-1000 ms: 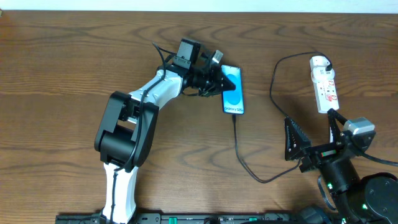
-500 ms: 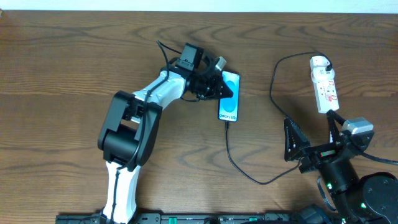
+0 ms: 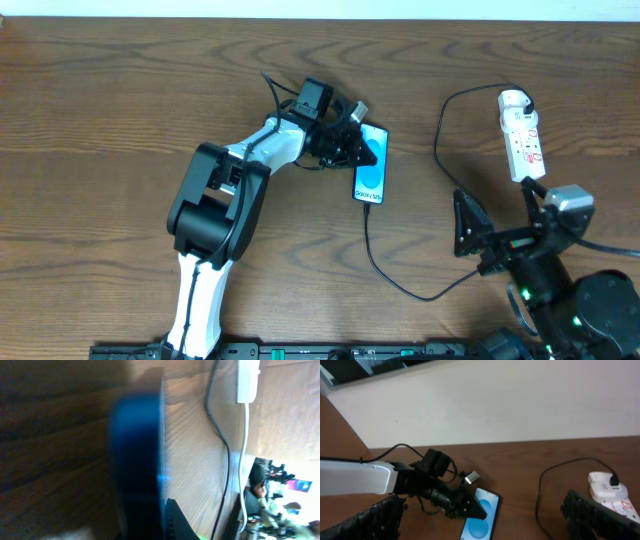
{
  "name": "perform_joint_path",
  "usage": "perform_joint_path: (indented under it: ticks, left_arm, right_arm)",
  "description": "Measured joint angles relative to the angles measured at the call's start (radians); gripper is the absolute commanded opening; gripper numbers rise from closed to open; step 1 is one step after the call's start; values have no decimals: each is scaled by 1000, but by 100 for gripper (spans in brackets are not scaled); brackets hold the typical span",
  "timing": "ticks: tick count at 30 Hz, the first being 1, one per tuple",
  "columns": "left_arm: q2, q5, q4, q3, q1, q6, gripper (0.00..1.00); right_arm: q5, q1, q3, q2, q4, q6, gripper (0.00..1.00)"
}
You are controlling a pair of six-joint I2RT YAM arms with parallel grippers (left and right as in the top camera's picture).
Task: Plug charger to phone and switch on socket
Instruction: 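Lower the phone flat onto the table with the left gripper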
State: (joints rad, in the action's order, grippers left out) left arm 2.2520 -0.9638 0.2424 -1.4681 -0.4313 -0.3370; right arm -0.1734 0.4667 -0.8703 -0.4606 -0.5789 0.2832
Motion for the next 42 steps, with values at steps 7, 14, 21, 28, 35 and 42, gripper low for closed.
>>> perform_joint_path:
  ticks: [7,14,21,28,35,42]
  left_arm:
    - [21,-16,-20,0,0,-79,8]
    - [21,55,-22,-1,-2,-152,17]
    - [21,80,-23,-3,-3,-164,25]
    - [21,79,-23,-10,-3,-134,30]
    - [20,95,-17,-14,-3,-129,31]
    - [10,159,40,-33,-5,-76,31]
  right_arm:
    - [0,0,0,-92,6,21,99]
    - [0,0,0,-172,24,24,99]
    - [0,0,0,-214,40,24,99]
    - [0,0,0,-227,47,24,99]
    - [0,0,0,-227,52,39,99]
    - [1,0,0,-227,53,54,99]
